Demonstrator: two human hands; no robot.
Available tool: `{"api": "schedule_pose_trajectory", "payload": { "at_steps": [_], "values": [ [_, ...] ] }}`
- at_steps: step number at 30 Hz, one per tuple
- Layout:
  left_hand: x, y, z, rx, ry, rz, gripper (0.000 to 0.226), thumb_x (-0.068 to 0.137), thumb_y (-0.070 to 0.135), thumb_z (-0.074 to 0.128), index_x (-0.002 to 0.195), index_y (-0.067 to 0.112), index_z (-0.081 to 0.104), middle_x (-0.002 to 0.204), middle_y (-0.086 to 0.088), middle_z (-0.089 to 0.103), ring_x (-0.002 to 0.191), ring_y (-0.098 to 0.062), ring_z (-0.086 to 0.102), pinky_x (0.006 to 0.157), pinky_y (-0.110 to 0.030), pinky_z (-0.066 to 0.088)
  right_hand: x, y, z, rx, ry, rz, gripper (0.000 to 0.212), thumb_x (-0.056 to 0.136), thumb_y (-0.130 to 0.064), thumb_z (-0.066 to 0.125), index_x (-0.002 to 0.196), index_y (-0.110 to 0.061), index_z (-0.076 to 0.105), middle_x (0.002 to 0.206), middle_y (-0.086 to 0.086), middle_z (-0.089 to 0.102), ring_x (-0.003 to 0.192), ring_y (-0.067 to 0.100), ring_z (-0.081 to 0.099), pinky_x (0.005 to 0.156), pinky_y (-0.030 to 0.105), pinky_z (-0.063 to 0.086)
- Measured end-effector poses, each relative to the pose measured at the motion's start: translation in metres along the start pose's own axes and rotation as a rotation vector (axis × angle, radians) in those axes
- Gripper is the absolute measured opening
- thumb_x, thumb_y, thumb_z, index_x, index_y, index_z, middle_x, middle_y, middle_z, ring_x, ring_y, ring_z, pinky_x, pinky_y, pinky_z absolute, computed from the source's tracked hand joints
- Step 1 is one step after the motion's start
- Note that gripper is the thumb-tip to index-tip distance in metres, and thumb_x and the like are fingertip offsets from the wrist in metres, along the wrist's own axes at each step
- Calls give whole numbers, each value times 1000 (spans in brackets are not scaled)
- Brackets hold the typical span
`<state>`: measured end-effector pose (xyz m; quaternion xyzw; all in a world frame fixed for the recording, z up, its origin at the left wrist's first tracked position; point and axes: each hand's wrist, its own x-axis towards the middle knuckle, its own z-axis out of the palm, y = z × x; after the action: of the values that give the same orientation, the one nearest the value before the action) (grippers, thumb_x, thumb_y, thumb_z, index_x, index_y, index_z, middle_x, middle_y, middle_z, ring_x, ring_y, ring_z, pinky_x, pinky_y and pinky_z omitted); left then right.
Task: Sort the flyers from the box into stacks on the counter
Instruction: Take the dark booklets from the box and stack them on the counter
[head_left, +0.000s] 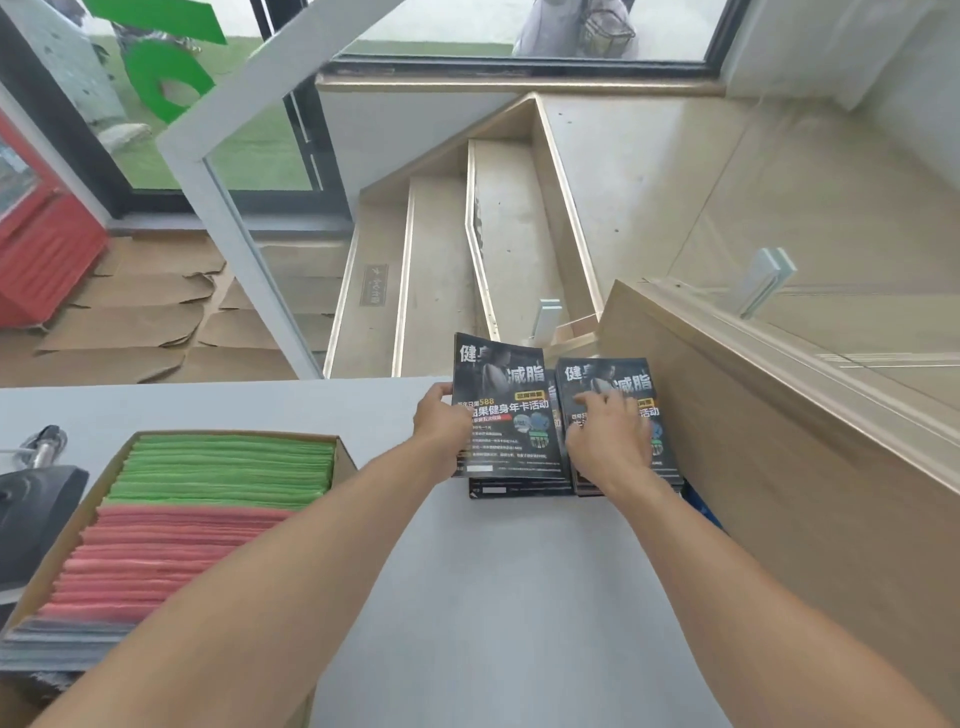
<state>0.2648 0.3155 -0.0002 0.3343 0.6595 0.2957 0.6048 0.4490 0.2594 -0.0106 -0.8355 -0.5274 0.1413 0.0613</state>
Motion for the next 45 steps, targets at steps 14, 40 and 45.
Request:
{"api": "schedule_pose_trajectory", "payload": {
  "at_steps": [14, 40, 45],
  "values": [
    [29, -21, 27, 736, 39, 138, 31, 88, 25, 59, 116, 13, 61, 118, -8, 62, 109, -28, 60, 88, -39, 54, 7, 18, 8, 27, -167, -32, 51, 93, -25, 57, 143, -29, 44, 148, 2, 38, 140, 25, 30, 112, 50, 29],
    [-164, -50, -211, 346, 392, 665, 23, 99, 17, 62, 117, 28, 70, 115, 21, 69, 113, 2, 60, 101, -22, 46, -163, -143, 12, 394, -73, -792, 27, 96, -22, 63, 122, -28, 70, 117, -7, 65, 115, 14, 51, 102, 26, 36],
    [-182, -106, -281, 695, 500, 647, 34, 100, 12, 58, 129, 27, 68, 133, 12, 64, 132, -4, 49, 114, -36, 40, -233, -176, 35, 173, -101, -1069, 37, 97, -33, 58, 132, -26, 64, 124, -9, 64, 117, 17, 51, 104, 34, 40]
  ]
}}
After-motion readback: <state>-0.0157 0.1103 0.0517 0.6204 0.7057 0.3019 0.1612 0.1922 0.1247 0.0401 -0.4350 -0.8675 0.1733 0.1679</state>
